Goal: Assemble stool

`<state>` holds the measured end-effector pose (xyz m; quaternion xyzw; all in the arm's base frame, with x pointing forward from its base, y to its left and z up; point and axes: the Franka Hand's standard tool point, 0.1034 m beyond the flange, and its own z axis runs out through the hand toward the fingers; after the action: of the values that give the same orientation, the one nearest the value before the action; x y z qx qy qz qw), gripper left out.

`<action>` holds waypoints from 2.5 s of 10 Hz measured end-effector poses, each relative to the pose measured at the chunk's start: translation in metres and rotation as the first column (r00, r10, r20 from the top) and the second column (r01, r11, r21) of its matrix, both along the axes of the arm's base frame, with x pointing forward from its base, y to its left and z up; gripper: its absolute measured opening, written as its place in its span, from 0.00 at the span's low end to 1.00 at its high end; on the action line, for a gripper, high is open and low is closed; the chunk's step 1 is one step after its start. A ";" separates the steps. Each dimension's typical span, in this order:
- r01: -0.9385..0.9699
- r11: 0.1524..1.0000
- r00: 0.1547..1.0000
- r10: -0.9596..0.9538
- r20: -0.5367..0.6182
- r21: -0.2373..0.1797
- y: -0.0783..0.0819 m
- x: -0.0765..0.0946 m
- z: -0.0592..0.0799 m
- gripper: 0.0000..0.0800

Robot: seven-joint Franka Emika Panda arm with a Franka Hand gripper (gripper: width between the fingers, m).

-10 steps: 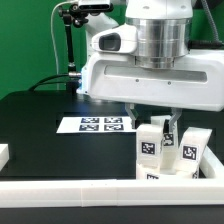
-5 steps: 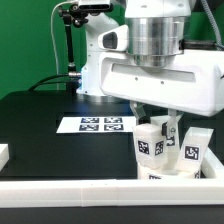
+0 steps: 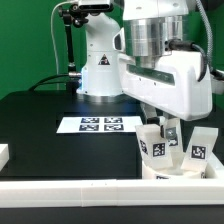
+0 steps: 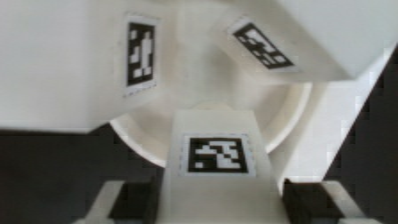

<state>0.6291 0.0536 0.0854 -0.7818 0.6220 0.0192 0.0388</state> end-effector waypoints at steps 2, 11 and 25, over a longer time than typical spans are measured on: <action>0.251 0.968 0.968 -0.250 -0.020 0.026 0.006 0.001 0.000 0.42; 0.528 0.847 0.849 -0.527 -0.040 0.059 0.008 0.008 0.008 0.77; -0.492 0.870 0.868 0.493 0.060 -0.031 0.015 0.013 0.027 0.81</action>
Offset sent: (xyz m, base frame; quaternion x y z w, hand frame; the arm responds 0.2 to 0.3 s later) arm 0.0012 -0.0013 -0.0053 -0.0070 0.0094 0.2625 0.9649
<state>0.6423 0.0682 0.1127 -0.9150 0.4006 -0.0023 0.0474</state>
